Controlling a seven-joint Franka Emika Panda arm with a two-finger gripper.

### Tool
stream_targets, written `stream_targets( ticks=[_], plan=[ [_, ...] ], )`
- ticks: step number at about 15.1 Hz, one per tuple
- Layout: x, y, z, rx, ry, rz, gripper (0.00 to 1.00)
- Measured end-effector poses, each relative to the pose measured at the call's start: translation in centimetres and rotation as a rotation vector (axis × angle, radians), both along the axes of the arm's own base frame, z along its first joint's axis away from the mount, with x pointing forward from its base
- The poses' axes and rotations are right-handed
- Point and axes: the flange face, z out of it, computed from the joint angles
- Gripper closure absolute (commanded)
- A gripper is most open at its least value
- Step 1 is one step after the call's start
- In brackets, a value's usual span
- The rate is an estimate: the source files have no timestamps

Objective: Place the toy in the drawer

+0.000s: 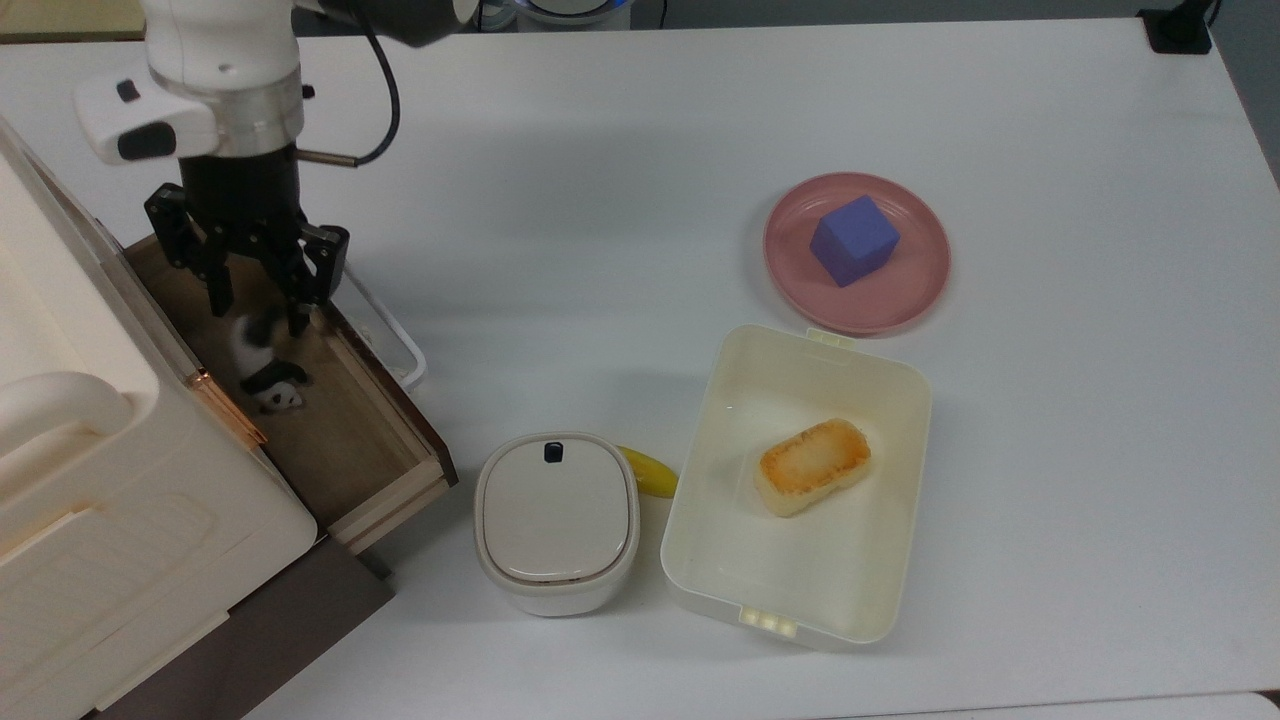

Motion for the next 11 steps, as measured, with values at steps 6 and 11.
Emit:
stream_targets(
  ticks=[6, 11],
  plan=[
    [-0.8, 4.9, 2.4, 0.062, 0.08, -0.003, 0.0],
    [-4.8, 14.3, 5.2, 0.13, 0.31, 0.123, 0.0]
  ],
)
